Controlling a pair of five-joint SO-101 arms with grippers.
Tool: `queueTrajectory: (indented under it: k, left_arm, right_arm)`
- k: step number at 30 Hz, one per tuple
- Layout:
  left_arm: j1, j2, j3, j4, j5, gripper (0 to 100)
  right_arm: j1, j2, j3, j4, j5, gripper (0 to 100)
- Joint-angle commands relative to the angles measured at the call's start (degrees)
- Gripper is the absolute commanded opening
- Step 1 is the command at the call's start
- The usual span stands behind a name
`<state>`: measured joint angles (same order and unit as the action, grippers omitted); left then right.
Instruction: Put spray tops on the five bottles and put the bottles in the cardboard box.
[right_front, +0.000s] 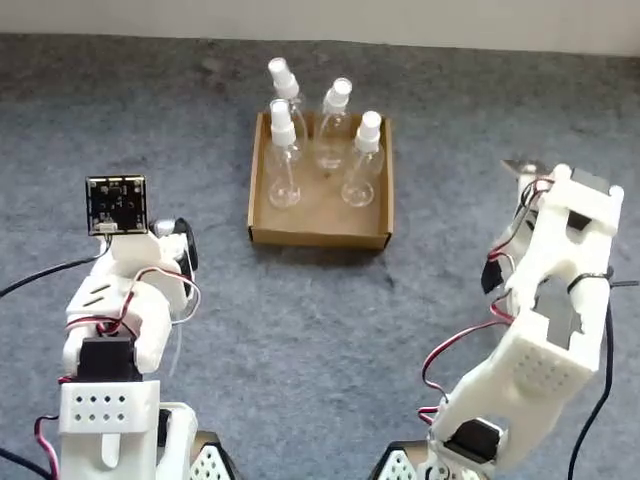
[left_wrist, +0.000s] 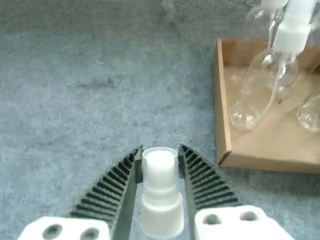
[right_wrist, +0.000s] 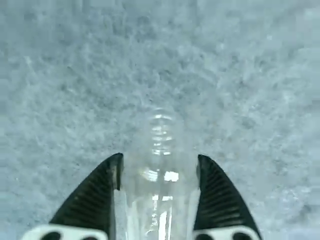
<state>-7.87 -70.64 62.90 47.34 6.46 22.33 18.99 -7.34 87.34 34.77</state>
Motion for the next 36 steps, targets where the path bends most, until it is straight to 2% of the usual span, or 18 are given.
queueTrajectory:
  k: [1,5,8,14,18,22,27,31,36]
  left_arm:
    - [-0.31,0.31,-6.20,-0.62,-0.18,0]
    - [2.51,0.31,-11.47,4.04,-0.18,0]
    - [4.18,0.31,-17.63,7.21,0.09,0]
    - [4.44,0.31,-33.71,10.11,0.35,0]
    - [4.18,0.04,-41.98,9.93,7.12,0]
    - [4.09,-0.31,-44.00,9.85,15.65,0]
    - [4.09,-2.42,-43.38,9.85,24.79,0]
    - [4.09,-5.93,-40.31,8.53,26.37,0]
    - [4.09,-11.56,-25.98,-4.22,26.11,0]
  right_arm:
    - [-3.56,-14.29,-5.41,3.30,-5.01,0.5]
    - [-13.85,-30.55,-1.71,2.86,-10.55,0.5]
    - [-25.10,-42.24,6.73,-1.01,-15.38,0.5]
    - [-47.87,-63.08,29.05,-14.20,-23.12,0.5]
    - [-60.35,-74.51,45.32,-26.77,-24.26,0.5]
    - [-66.24,-79.96,57.27,-34.51,-24.35,0.4]
    - [-71.87,-80.04,59.21,-41.89,-24.35,0.4]
    - [-76.44,-80.04,59.21,-43.12,-24.35,0.4]
    - [-81.36,-80.13,59.30,-42.95,-26.55,0.4]
